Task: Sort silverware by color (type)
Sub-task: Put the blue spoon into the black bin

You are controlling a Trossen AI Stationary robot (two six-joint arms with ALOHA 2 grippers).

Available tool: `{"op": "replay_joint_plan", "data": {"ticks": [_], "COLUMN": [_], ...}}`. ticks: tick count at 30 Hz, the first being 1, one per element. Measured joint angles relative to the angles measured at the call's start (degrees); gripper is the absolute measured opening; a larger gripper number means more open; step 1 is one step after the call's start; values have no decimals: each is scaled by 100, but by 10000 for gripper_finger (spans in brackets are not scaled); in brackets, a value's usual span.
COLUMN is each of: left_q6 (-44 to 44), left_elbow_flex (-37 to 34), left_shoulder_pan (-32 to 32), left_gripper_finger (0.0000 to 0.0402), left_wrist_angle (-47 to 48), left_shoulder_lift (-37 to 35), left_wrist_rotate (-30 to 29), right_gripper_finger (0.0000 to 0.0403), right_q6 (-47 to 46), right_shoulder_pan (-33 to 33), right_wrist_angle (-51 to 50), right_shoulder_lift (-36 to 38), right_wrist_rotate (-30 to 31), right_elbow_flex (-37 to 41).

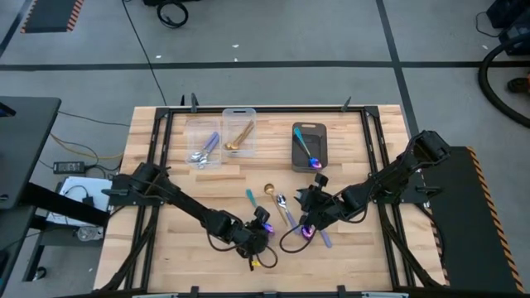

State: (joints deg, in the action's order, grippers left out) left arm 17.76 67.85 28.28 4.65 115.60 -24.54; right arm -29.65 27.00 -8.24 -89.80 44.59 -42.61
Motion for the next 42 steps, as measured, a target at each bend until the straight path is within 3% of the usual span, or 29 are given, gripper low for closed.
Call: {"op": "replay_joint_plan", "data": {"ticks": [8,14,18,24,31,42], "left_q6": [1267,1725,2115,3088,3665,4493], "left_elbow_flex": [-4,-4,-4,-2,0,2], "left_shoulder_pan": [159,217,218,171,10,-53], "left_gripper_finger": [10,9,9,9,8,8], "left_wrist_angle": [348,444,539,483,169,-484], "left_shoulder_lift": [-123,-127,-127,-130,-136,-136], "left_wrist_rotate": [-1205,-1722,-2013,-2475,-2542,-2539], "right_gripper_finger": [126,128,144,187,210,190], "right_q6": [607,729,671,516,581,941], "right_shoulder_pan": [-271,-669,-940,-1356,-1647,-1875], "right_wrist_angle": [268,354,766,1695,2696,3613], "right_shoulder_lift": [570,1276,1375,817,47,-389], "right_wrist_rotate": [-689,-1416,-2032,-3211,-3253,-3720], "right_elbow_flex": [-120,-120,-1,31,31,28]}}
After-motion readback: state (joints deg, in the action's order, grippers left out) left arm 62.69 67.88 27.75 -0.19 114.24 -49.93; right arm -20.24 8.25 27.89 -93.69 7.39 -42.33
